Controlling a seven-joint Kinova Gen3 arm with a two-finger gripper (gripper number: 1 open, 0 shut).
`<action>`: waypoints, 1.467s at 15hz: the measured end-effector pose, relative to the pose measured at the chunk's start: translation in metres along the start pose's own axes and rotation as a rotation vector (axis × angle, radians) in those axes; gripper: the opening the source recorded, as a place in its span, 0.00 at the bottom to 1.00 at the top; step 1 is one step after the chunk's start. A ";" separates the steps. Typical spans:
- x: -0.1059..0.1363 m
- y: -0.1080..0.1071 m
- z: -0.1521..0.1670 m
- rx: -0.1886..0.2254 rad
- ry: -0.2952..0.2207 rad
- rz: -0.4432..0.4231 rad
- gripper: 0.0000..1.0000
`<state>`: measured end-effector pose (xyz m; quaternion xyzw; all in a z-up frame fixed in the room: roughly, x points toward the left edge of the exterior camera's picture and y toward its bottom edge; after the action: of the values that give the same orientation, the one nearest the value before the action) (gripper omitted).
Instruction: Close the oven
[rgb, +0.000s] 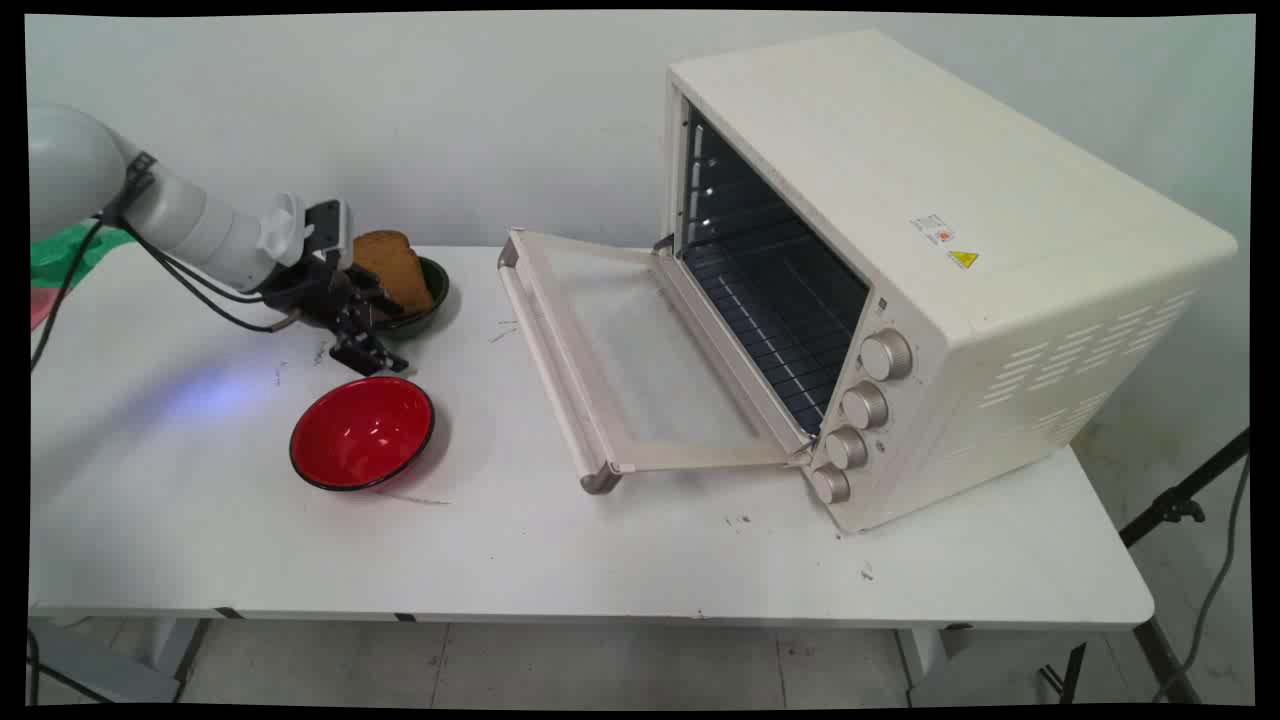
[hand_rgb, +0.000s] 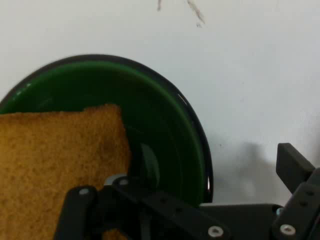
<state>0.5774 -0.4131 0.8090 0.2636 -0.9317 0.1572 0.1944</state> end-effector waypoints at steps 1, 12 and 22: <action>0.002 -0.001 -0.003 0.006 0.004 -0.005 1.00; 0.055 0.002 -0.063 0.054 0.064 -0.175 1.00; 0.107 0.039 -0.053 -0.010 0.099 -0.338 1.00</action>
<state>0.4871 -0.4066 0.8956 0.4074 -0.8641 0.1303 0.2652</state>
